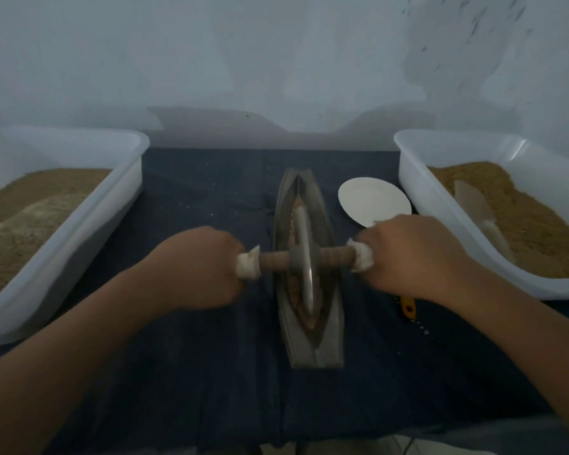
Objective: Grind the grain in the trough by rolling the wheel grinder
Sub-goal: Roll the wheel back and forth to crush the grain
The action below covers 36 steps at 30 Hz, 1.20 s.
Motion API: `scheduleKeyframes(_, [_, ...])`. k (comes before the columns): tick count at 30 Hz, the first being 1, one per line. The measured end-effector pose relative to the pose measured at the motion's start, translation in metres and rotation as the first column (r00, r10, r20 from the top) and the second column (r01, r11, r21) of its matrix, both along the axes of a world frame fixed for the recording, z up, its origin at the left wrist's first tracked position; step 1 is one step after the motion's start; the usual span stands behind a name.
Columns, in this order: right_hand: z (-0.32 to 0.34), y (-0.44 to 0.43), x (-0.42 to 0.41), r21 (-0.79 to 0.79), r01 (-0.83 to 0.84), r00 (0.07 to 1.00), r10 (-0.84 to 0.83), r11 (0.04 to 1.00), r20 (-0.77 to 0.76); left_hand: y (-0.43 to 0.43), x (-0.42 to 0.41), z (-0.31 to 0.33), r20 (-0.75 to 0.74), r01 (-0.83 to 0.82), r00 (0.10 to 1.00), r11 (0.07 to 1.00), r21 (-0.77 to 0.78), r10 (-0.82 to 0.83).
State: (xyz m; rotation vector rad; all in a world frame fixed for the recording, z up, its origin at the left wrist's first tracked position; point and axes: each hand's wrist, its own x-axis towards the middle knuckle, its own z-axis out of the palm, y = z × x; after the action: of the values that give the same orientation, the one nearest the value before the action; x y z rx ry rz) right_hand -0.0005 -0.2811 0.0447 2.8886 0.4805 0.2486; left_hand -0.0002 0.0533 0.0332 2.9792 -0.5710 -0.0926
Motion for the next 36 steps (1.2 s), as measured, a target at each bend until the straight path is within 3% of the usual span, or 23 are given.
scheduleKeyframes(3, [0.000,0.003,0.014,0.036,0.022,1.000,-0.022,0.999,-0.014,-0.007,0.011,-0.003,0.008,-0.043,0.999,0.999,-0.002,0.043])
scheduleKeyframes(7, [0.002,0.017,0.074,0.165,0.111,0.987,-0.128,0.980,0.095,-0.034,0.077,0.015,0.234,-0.191,0.957,0.980,0.062,0.172])
scheduleKeyframes(9, [-0.001,0.019,0.089,0.128,0.156,0.983,-0.167,0.979,0.078,-0.040,0.095,0.024,0.202,-0.205,0.961,0.976,0.071,0.187])
scheduleKeyframes(13, [-0.006,0.010,0.059,0.155,0.101,0.992,-0.112,0.983,0.060,-0.033,0.062,0.023,0.153,-0.082,0.986,0.992,0.100,0.066])
scheduleKeyframes(18, [-0.017,-0.013,-0.012,0.241,0.000,0.998,0.014,0.970,-0.058,-0.009,-0.006,0.008,0.288,0.054,0.953,0.988,0.142,-0.094])
scheduleKeyframes(25, [-0.004,0.015,0.067,0.221,0.101,0.980,-0.135,0.970,0.147,-0.041,0.082,0.021,0.303,-0.179,0.942,0.979,0.096,0.142])
scheduleKeyframes(31, [0.011,0.016,0.054,0.120,0.099,0.995,-0.096,0.988,-0.034,-0.027,0.060,0.008,0.129,-0.124,0.985,0.991,0.043,0.118])
scheduleKeyframes(32, [0.010,0.010,0.037,0.120,0.073,0.994,-0.062,0.990,-0.092,-0.019,0.042,0.001,0.141,-0.096,0.986,0.995,0.042,0.089])
scheduleKeyframes(36, [0.009,-0.007,-0.004,0.182,0.043,0.952,0.015,0.982,-0.306,-0.003,-0.007,-0.012,0.429,-0.007,0.903,0.999,0.040,-0.011])
